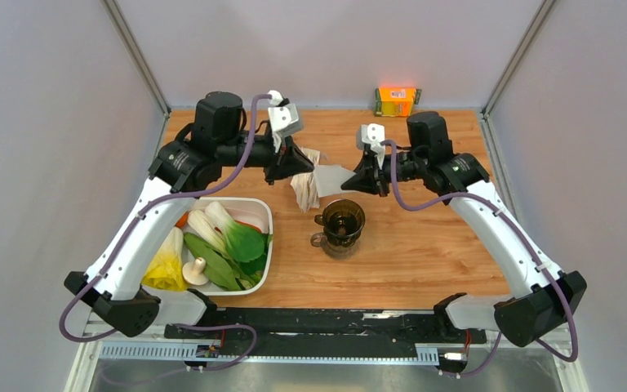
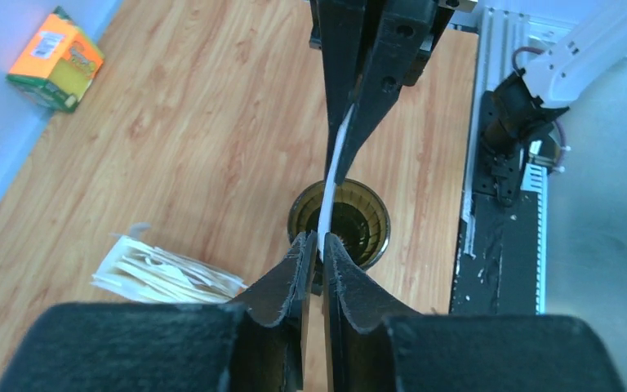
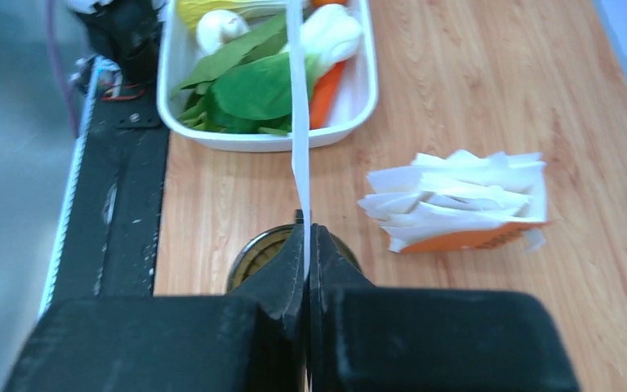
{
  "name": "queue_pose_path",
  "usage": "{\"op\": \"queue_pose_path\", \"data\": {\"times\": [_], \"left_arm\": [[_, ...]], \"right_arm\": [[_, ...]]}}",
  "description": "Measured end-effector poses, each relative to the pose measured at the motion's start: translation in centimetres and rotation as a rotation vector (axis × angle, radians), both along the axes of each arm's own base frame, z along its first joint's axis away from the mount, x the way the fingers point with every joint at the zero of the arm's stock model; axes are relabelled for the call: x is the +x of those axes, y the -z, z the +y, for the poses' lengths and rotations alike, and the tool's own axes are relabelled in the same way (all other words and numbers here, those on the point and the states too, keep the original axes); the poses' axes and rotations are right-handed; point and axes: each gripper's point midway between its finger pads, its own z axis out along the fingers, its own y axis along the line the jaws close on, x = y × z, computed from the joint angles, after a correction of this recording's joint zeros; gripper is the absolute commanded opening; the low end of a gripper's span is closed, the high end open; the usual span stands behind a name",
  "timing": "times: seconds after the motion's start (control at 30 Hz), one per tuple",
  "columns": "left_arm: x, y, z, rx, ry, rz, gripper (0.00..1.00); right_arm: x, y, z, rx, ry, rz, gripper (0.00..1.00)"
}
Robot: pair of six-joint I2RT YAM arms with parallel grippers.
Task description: Place the coffee filter in the dripper
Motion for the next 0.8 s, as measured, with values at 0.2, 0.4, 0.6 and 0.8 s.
{"op": "queue_pose_path", "data": {"times": [0.2, 0.4, 0.6, 0.8], "left_arm": [[4.0, -1.6, 2.4, -0.129, -0.311, 0.051, 0.75], [9.3, -6.8, 6.1, -0.404, -0.631, 0.123, 0.75], [9.7, -10.5, 4.3, -0.643, -0.600, 0.318, 0.76], [10.5, -9.7, 0.6, -0.679, -0.547, 0.482, 0.75]], "right_arm": [[4.8, -1.9, -0.7, 0.013, 0.275, -0.066, 0.00], [9.9, -6.5, -4.6, 0.110, 0.740, -0.356, 0.00], [11.6, -10.2, -4.2, 0.182, 1.042, -0.573, 0.00], [12.3, -8.7, -3.1, 0.103, 1.168, -0.653, 0.00]]}}
